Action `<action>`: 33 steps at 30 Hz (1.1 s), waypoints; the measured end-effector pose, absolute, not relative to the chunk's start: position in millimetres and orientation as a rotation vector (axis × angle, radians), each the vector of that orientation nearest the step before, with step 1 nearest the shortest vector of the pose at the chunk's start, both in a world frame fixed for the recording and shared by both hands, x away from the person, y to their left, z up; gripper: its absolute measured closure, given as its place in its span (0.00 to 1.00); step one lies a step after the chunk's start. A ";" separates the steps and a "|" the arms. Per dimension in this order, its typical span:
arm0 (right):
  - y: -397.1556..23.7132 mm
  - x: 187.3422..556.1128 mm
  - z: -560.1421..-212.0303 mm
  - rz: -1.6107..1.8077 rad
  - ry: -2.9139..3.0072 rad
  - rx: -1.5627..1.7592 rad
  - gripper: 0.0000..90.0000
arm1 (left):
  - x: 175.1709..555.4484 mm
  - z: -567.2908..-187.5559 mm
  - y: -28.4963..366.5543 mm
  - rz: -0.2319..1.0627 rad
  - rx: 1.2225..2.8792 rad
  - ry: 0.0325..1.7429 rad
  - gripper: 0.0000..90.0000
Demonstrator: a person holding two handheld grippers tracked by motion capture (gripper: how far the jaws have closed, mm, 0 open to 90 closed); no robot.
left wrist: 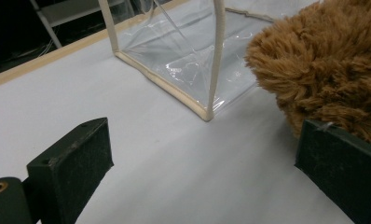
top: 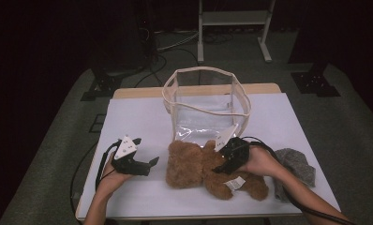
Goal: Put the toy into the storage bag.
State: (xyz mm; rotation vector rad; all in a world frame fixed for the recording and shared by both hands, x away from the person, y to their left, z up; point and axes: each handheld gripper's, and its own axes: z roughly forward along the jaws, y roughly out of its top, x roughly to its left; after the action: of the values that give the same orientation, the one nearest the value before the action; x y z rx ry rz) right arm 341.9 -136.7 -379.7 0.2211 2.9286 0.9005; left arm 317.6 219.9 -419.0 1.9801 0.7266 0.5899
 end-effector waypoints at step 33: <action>-154.3 330.3 -314.3 1.078 2.881 0.154 0.60 | 319.4 -419.5 230.3 0.603 1.961 0.764 0.03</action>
State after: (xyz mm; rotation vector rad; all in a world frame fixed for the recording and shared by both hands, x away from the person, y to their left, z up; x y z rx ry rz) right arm 330.3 -154.3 -314.3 0.1540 2.8813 1.0775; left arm 319.4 230.3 -419.5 1.9613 0.7637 0.6027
